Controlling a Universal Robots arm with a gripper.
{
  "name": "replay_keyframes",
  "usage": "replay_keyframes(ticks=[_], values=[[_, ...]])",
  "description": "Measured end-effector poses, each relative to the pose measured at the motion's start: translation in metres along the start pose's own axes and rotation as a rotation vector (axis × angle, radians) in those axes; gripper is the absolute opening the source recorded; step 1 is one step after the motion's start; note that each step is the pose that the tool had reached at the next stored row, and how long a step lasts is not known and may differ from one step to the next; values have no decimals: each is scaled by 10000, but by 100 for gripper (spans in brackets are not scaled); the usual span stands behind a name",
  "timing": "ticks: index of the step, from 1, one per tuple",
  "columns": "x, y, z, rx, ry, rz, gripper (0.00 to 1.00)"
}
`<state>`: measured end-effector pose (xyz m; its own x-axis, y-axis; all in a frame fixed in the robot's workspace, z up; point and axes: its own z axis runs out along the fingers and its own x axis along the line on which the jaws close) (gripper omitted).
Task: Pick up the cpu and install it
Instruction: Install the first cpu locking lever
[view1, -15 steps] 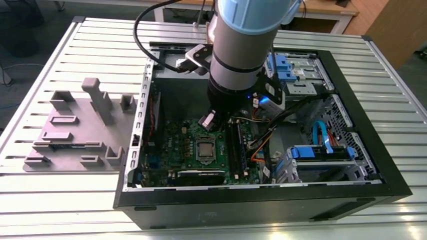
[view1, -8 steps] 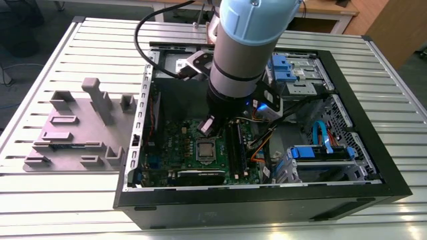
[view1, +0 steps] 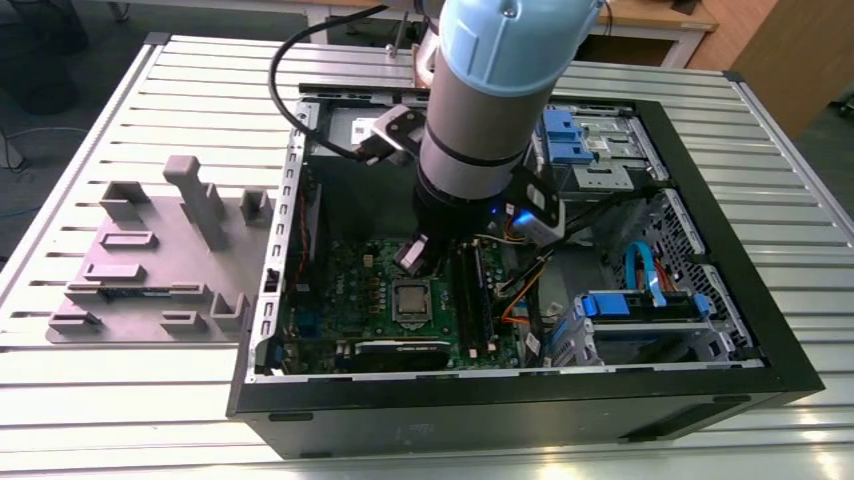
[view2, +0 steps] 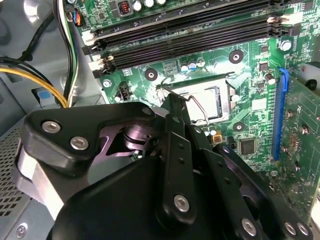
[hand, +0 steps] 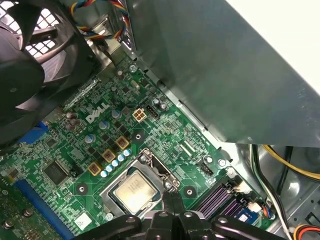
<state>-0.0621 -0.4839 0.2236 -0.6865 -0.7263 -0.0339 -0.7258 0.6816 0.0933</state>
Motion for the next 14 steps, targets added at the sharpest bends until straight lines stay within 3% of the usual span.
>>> replay_keyframes(ticks=[14], values=[[21,0,56,50,37,143,11]])
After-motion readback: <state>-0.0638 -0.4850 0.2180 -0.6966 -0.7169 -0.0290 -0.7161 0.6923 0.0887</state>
